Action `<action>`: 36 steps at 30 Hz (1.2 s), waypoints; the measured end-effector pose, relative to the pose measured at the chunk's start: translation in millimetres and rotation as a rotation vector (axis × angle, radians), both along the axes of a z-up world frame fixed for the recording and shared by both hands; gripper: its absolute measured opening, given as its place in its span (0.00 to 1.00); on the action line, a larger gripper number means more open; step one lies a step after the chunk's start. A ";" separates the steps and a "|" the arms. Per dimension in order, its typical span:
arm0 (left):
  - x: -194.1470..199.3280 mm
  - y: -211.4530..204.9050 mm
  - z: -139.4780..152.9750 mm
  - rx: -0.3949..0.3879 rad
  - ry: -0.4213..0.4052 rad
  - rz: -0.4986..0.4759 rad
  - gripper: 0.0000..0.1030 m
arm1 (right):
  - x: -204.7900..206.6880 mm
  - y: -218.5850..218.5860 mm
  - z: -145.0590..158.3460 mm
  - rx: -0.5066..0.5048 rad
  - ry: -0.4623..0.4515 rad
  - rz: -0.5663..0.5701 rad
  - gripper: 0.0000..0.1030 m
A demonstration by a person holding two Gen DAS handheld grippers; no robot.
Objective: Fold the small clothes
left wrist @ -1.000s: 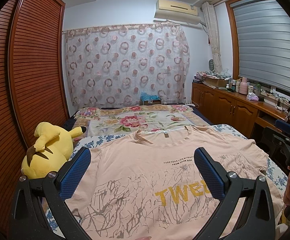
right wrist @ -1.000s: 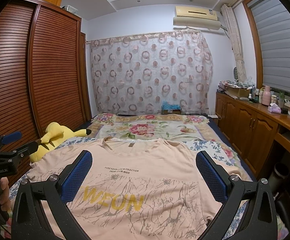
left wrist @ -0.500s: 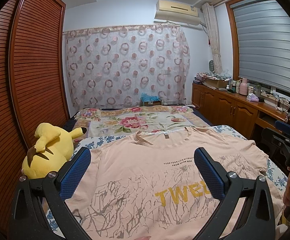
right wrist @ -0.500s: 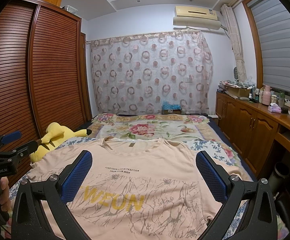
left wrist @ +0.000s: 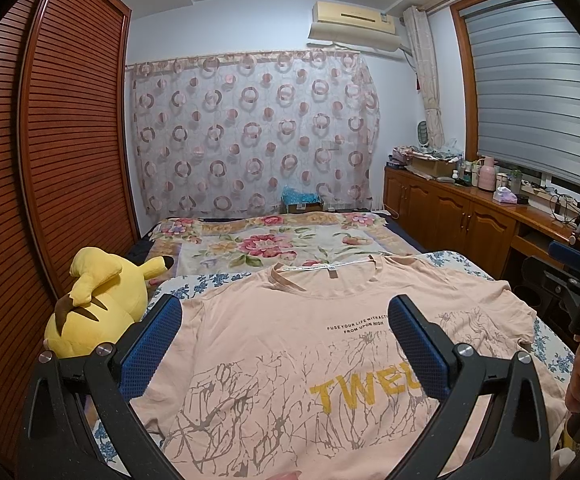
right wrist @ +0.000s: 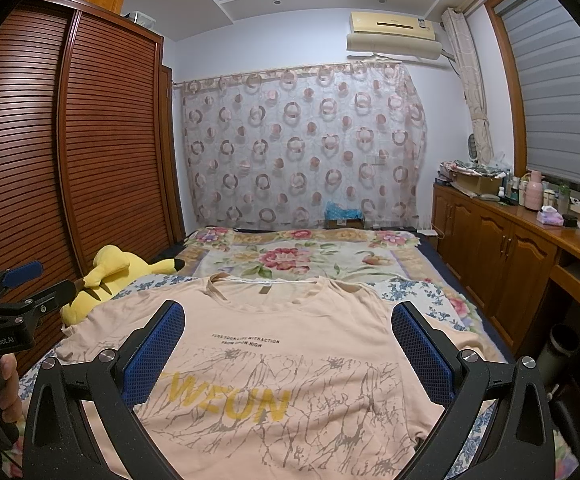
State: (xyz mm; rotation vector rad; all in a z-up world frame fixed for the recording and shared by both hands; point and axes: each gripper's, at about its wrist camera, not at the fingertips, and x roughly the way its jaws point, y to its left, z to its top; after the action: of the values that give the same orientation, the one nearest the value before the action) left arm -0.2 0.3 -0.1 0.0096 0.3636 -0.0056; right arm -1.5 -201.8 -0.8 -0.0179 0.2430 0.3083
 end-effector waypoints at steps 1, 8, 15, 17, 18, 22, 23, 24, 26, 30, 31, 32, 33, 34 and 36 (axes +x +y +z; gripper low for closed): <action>0.2 0.1 -0.1 0.000 0.000 0.000 1.00 | 0.3 -1.0 0.2 0.000 -0.001 0.000 1.00; -0.1 0.0 0.0 0.000 0.000 -0.001 1.00 | -0.5 2.1 -2.2 0.001 0.000 0.000 1.00; 0.1 0.0 -0.1 0.000 0.000 -0.002 1.00 | -2.5 6.3 -2.9 0.001 0.001 0.004 1.00; 0.1 0.0 -0.2 0.002 -0.001 0.000 1.00 | -2.4 7.5 -3.3 0.001 0.002 0.007 1.00; 0.2 0.1 -0.3 0.002 0.000 -0.001 1.00 | -2.4 8.5 -3.5 0.001 0.003 0.009 1.00; 0.9 2.0 -1.7 -0.006 0.011 0.000 1.00 | 1.2 12.3 -4.8 -0.001 0.014 0.019 1.00; 1.6 3.2 -2.6 -0.008 0.017 0.002 1.00 | 1.9 13.9 -5.5 -0.003 0.016 0.023 1.00; 2.5 4.8 -3.6 -0.010 0.026 0.005 1.00 | 2.3 14.0 -5.2 -0.004 0.019 0.028 1.00; 3.7 9.7 -3.7 -0.013 0.040 0.009 1.00 | 4.7 16.6 -6.9 -0.007 0.027 0.037 1.00; 10.6 27.1 -13.5 -0.013 0.070 0.037 1.00 | 8.2 18.7 -9.2 -0.009 0.048 0.056 1.00; 10.7 45.7 -19.7 -0.013 0.081 0.049 1.00 | 9.7 21.5 -10.5 -0.013 0.054 0.062 1.00; 11.1 45.5 -20.8 -0.013 0.082 0.048 1.00 | 11.3 22.9 -11.0 -0.016 0.059 0.067 1.00; 12.2 50.6 -24.1 -0.013 0.091 0.056 1.00 | 12.9 22.0 -10.2 -0.018 0.063 0.070 1.00; 12.5 55.2 -26.6 -0.014 0.099 0.061 1.00 | 14.4 24.7 -11.0 -0.024 0.068 0.075 1.00; 12.6 63.4 -30.5 -0.017 0.115 0.070 1.00 | 17.7 22.6 -9.6 -0.031 0.078 0.084 1.00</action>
State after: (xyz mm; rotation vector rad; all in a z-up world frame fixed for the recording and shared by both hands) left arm 12.3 63.7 -30.7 -0.0202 0.4787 0.0603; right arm 16.2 -179.1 -10.4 -0.0474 0.3248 0.3897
